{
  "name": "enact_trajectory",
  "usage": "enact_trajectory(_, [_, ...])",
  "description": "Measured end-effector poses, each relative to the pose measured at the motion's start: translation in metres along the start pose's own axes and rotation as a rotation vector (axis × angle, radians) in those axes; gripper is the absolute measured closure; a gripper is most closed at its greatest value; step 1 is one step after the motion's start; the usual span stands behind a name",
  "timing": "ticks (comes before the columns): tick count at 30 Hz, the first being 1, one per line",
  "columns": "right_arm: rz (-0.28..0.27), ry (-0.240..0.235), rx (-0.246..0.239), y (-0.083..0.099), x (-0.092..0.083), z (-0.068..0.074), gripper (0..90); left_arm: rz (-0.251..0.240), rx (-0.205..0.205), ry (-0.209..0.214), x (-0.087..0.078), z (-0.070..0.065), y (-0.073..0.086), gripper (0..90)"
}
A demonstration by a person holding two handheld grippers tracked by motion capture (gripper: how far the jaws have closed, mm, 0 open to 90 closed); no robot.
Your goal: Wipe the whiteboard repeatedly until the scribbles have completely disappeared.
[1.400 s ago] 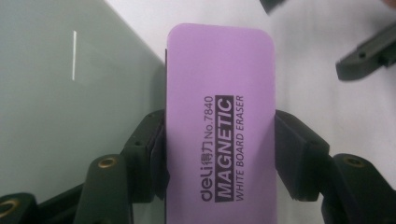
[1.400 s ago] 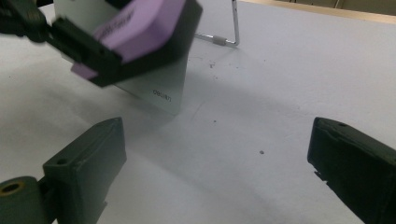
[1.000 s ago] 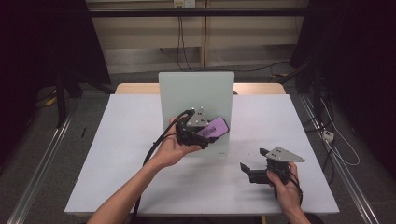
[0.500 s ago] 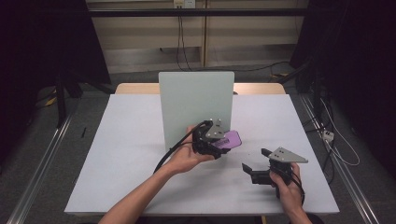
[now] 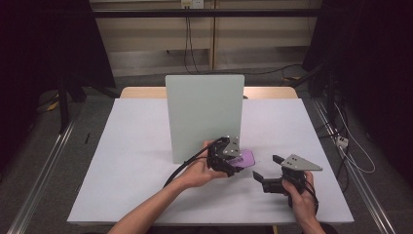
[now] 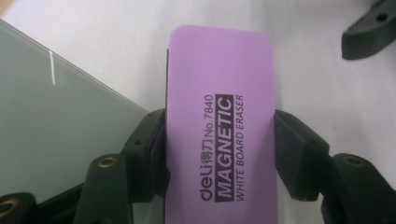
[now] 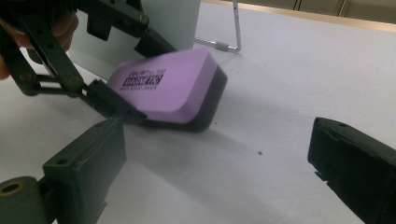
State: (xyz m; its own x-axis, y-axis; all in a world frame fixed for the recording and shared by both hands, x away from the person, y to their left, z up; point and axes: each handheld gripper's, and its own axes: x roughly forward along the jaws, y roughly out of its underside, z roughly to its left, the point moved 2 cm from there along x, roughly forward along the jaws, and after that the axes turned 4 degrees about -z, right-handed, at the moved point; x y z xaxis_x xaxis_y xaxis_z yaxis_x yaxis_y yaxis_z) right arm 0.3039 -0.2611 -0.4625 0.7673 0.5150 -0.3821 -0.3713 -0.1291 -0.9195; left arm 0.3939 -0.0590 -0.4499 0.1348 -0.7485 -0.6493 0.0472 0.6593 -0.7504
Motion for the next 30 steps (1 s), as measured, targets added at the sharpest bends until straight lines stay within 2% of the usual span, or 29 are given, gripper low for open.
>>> enact_trajectory(4, [0.001,-0.001,-0.002,0.000,0.000,0.000,4.3,-0.012,-0.011,-0.024,-0.006,0.002,-0.003,40.7])
enact_trajectory(6, [0.002,-0.001,-0.002,0.000,0.000,0.000,4.4,-0.025,-0.012,-0.058,-0.018,0.008,-0.006,40.7])
enact_trajectory(12, [0.002,-0.001,0.000,0.000,0.001,0.001,4.3,-0.115,-0.069,-0.135,-0.059,0.027,-0.009,40.7])
enact_trajectory(15, [0.006,-0.001,-0.002,0.000,0.002,0.001,4.3,-0.125,-0.076,-0.167,-0.073,0.031,-0.007,40.6])
enact_trajectory(18, [0.007,0.001,-0.001,0.000,0.002,0.001,4.3,-0.129,-0.089,-0.179,-0.080,0.032,-0.003,40.6])
enact_trajectory(21, [0.008,0.001,0.000,0.000,0.003,0.001,4.3,-0.126,-0.095,-0.183,-0.080,0.031,0.000,40.5])
enact_trajectory(24, [0.010,0.003,-0.006,0.000,0.003,0.001,4.3,-0.123,-0.081,-0.178,-0.072,0.028,-0.002,40.6])
enact_trajectory(27, [0.011,0.000,-0.007,0.000,0.003,0.002,4.3,-0.140,-0.075,-0.153,-0.062,0.027,-0.008,40.6])
enact_trajectory(30, [0.013,0.001,-0.004,0.000,0.002,0.001,4.3,-0.135,-0.061,-0.126,-0.049,0.024,-0.013,40.6])
